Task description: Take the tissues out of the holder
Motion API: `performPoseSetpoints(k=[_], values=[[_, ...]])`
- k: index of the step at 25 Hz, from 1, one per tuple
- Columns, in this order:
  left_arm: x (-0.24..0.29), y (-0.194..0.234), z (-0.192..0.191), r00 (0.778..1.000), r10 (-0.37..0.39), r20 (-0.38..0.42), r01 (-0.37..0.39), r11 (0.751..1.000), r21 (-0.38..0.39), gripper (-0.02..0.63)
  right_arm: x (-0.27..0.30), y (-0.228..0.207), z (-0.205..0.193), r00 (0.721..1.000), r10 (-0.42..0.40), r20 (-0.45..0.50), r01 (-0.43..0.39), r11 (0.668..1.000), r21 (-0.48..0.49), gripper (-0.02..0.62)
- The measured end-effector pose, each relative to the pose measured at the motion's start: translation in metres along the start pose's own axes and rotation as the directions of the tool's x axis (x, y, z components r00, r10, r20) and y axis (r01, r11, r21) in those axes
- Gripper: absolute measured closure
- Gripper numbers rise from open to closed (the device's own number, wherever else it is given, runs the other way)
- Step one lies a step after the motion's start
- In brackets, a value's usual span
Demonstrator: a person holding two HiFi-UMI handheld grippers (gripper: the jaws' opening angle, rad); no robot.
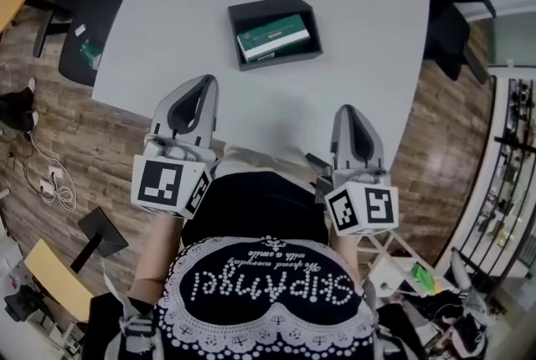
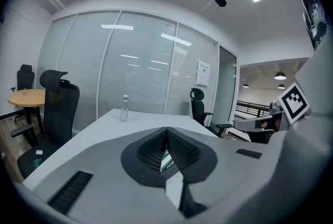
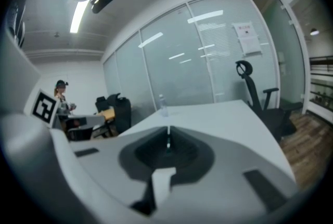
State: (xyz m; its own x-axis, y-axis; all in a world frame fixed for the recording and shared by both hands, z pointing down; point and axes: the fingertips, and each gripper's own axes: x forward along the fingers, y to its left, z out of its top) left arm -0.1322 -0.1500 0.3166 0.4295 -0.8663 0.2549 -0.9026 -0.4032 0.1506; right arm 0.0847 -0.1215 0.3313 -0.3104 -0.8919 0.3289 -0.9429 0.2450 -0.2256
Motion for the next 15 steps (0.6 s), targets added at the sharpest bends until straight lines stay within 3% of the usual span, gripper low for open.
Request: performPoseSetpoints(k=[15], values=[[0.017,-0.003,0.006,0.999,-0.035,0.011,0.035,0.999,0.012,0.581,-0.003,-0.013,0.008,0.998,-0.049,0.031,0.049,0.999,0.013,0.56]])
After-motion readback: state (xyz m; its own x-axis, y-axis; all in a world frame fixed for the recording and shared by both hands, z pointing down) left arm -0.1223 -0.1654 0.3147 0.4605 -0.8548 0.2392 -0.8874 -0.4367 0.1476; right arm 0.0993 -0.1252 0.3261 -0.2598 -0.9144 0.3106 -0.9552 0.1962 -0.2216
